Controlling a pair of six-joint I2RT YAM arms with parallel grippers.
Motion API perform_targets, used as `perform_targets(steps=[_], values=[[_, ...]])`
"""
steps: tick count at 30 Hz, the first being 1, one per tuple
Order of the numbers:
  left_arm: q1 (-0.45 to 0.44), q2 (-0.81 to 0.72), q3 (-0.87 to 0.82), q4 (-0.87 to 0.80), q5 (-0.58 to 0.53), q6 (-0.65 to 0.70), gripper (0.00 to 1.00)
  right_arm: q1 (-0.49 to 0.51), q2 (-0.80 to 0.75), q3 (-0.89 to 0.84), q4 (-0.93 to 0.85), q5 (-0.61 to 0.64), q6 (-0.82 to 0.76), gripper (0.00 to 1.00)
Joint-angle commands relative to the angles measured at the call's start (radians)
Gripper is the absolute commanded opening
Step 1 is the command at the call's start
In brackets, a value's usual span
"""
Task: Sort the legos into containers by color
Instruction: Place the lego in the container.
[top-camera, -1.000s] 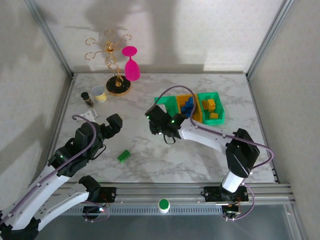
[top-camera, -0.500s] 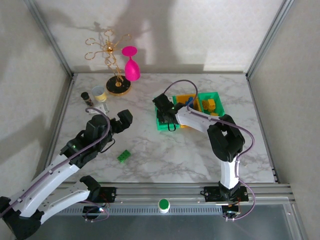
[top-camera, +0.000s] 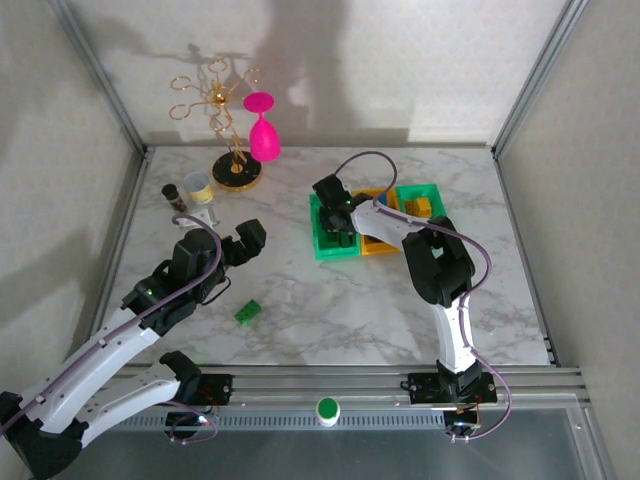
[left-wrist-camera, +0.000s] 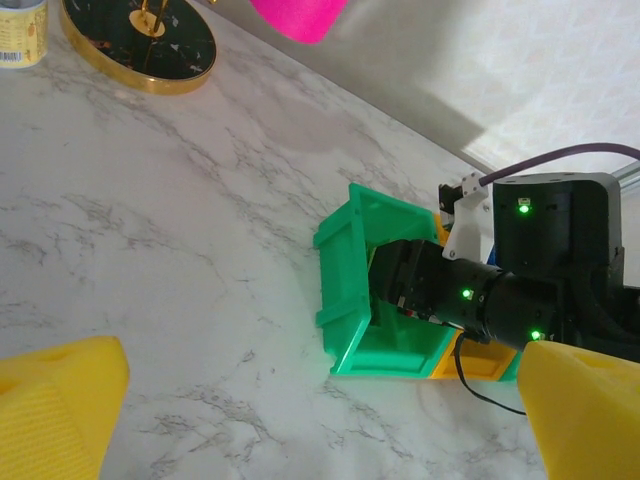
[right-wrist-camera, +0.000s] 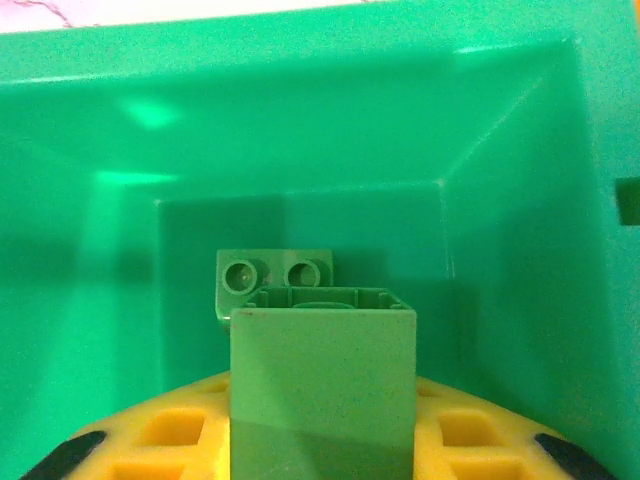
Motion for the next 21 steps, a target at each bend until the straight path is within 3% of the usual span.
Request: perform_targets(steps=[1,8,21], values=[[0.004,0.002,-0.009,0.019,0.006,0.016,0.99,-0.007,0.005,0.014,0.001,0.003,-0.015,0.35],[0.004,-0.004,-0.012,0.014,0.003,0.014,0.99,-0.007,-0.039,0.015,0.005,-0.007,-0.031,0.5],[0.004,-0.016,0.003,0.003,-0.003,0.014,1.0,0.014,-0.181,0.012,0.019,-0.031,-0.05,0.56]])
